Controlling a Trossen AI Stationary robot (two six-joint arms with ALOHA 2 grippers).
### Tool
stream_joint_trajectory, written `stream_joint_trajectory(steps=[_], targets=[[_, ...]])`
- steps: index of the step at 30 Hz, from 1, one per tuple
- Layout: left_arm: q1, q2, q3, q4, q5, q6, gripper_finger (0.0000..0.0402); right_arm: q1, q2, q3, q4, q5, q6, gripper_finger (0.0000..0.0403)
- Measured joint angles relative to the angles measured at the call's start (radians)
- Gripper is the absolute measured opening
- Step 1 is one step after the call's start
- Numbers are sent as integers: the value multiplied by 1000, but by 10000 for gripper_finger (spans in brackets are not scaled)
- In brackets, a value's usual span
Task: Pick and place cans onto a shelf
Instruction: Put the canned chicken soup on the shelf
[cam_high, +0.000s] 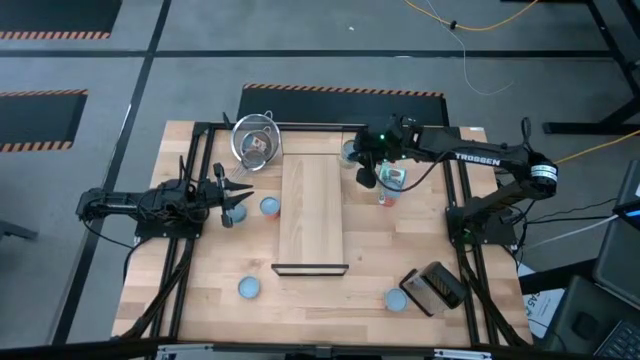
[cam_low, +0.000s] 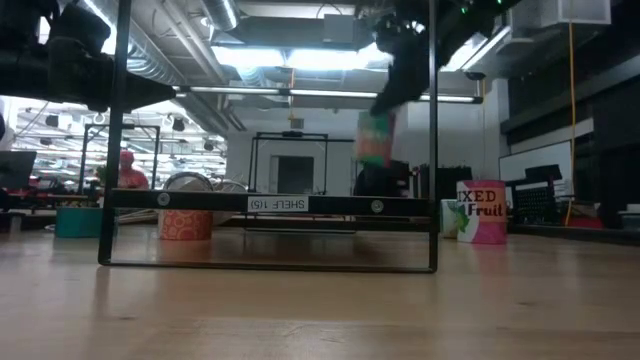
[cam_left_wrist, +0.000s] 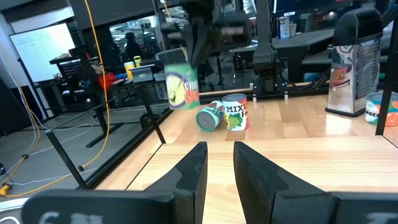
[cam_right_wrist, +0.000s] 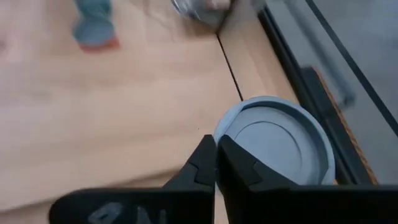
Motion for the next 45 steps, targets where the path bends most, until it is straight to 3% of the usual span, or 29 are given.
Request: stream_joint_trajectory(steps=[5, 13, 33, 45], targets=[[0, 0, 0, 0, 0, 0, 72, 0, -1, 78, 7, -97, -6, 9], [0, 0, 0, 0, 0, 0, 72, 0, 2, 112, 66, -165, -67, 9], [0, 0, 0, 0, 0, 0, 72, -1, 293, 112, 111, -167, -107, 10], [0, 0, 0, 0, 0, 0, 72, -1, 348, 112, 149, -156, -111, 10]])
